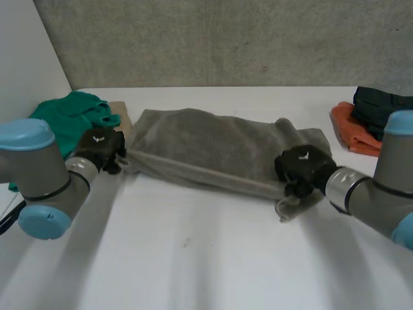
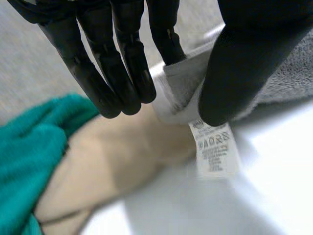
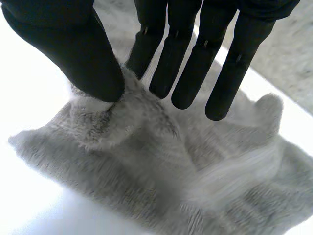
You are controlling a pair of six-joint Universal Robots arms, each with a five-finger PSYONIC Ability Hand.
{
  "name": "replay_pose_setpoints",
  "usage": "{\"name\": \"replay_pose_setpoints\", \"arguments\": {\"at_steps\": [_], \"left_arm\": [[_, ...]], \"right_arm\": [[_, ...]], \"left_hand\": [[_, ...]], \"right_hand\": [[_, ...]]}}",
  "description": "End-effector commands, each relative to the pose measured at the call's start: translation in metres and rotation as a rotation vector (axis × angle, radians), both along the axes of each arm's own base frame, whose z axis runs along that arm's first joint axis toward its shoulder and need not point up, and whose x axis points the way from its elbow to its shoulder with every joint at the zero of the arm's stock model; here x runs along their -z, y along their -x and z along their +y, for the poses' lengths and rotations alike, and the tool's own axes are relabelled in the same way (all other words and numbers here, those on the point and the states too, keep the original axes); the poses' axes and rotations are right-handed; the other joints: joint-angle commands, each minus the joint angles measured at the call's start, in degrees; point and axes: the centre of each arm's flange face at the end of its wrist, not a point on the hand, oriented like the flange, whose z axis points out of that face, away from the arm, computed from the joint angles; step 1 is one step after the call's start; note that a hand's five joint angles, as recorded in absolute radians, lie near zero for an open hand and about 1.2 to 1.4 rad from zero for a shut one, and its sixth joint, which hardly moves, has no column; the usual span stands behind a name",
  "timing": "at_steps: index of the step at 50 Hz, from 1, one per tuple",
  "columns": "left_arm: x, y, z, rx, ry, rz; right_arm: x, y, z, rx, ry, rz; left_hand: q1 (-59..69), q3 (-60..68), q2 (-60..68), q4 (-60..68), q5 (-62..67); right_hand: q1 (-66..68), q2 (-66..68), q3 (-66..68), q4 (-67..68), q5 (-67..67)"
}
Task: Fold the laundry.
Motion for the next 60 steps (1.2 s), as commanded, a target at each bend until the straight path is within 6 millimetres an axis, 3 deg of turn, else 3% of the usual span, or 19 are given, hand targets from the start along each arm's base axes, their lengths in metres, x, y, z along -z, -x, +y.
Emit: {"name": "replay_pose_setpoints", "arguments": {"at_steps": [1, 6, 12, 22, 30, 34, 37, 47, 56, 60], "left_arm": [[-0.014, 0.005, 0.008, 0.004, 0.013, -0.076], [-0.028, 0.004, 0.013, -0.049, 0.054, -0.116], [-0.025, 0.013, 0.025, -0.033, 0.044, -0.14], [-0.006, 0.016, 0.018, -0.032, 0.026, -0.17], [-0.018, 0.013, 0.005, -0.078, 0.072, -0.149], [-0.026, 0.013, 0.007, -0.088, 0.088, -0.126], [-0.03, 0.014, 0.01, -0.093, 0.091, -0.111], [-0.029, 0.011, 0.012, -0.115, 0.041, -0.077], [-0.029, 0.006, 0.006, -0.129, 0.032, -0.052], [-0.029, 0.006, 0.005, -0.136, 0.029, -0.045]], "right_arm": [[0.006, -0.001, -0.001, 0.06, 0.013, 0.047], [-0.016, 0.008, 0.001, 0.213, 0.03, 0.016], [-0.027, 0.016, 0.019, 0.325, -0.018, -0.044], [-0.019, 0.022, 0.051, 0.451, -0.183, -0.127], [-0.011, 0.025, 0.057, 0.508, -0.249, -0.147], [-0.007, 0.017, 0.063, 0.493, -0.245, -0.149], [0.0, 0.007, 0.064, 0.469, -0.217, -0.139], [0.019, -0.01, 0.059, 0.432, -0.12, -0.072], [0.032, -0.016, 0.05, 0.417, -0.062, -0.043], [0.035, -0.016, 0.042, 0.417, -0.027, -0.051]], "left_hand": [[-11.7, -12.1, -11.5, -12.0, -12.1], [-25.0, -25.4, -24.8, -25.3, -25.4], [-28.8, -29.1, -28.5, -29.0, -29.1], [-28.8, -29.1, -28.5, -29.0, -29.1], [-16.2, -16.5, -15.9, -16.4, -16.5], [-1.7, -2.1, -1.5, -1.9, -2.0], [0.0, -0.4, 0.3, -0.2, -0.3], [-24.5, -24.9, -24.3, -24.8, -24.9], [-25.7, -26.1, -25.5, -26.0, -26.1], [-25.4, -25.8, -25.1, -25.6, -25.7]], "right_hand": [[-17.8, -18.2, -19.4, -19.7, -19.3], [-30.1, -30.5, -31.7, -32.0, -31.6], [-35.0, -35.3, -36.6, -36.9, -36.5], [-39.4, -39.7, -40.9, -41.3, -40.9], [-39.2, -39.5, -40.8, -41.1, -40.7], [-37.5, -37.9, -39.1, -39.4, -39.1], [-34.7, -35.0, -36.2, -36.6, -36.2], [-25.1, -25.4, -26.7, -27.0, -26.6], [-15.0, -15.3, -16.6, -16.9, -16.5], [-2.6, -2.9, -4.1, -4.5, -4.1]]}}
